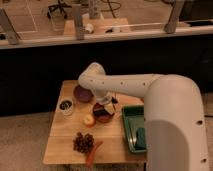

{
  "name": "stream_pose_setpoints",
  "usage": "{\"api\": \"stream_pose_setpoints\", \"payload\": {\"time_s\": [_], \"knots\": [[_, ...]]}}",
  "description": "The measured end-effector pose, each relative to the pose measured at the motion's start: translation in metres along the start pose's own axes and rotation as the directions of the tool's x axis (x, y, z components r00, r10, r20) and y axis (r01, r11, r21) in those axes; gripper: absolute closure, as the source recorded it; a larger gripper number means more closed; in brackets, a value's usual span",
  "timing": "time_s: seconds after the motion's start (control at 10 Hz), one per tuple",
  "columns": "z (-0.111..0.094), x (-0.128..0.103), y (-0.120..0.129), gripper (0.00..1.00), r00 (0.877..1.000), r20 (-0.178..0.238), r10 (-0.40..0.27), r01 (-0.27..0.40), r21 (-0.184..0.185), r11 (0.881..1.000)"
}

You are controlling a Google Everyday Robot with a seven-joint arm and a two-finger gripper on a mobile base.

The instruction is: Wipe red bowl with eraser

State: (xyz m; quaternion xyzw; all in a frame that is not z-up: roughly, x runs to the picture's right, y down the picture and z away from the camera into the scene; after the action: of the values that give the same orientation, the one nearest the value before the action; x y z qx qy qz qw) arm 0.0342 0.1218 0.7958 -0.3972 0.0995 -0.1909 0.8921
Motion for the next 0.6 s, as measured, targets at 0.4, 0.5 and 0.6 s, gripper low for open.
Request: {"api": "stream_pose_setpoints", "payload": {"time_s": [0.4, 0.5, 0.6], "knots": [[0.006, 0.013, 0.025, 1.0, 1.0, 0.006, -0.015, 0.015, -0.014, 1.0], [0.008, 0.02, 0.026, 1.0, 1.0, 0.001, -0.005, 0.005, -0.017, 1.0], [0.011, 0.028, 0.023, 1.0, 1.0, -0.007, 0.009, -0.009, -0.02, 1.0]]}}
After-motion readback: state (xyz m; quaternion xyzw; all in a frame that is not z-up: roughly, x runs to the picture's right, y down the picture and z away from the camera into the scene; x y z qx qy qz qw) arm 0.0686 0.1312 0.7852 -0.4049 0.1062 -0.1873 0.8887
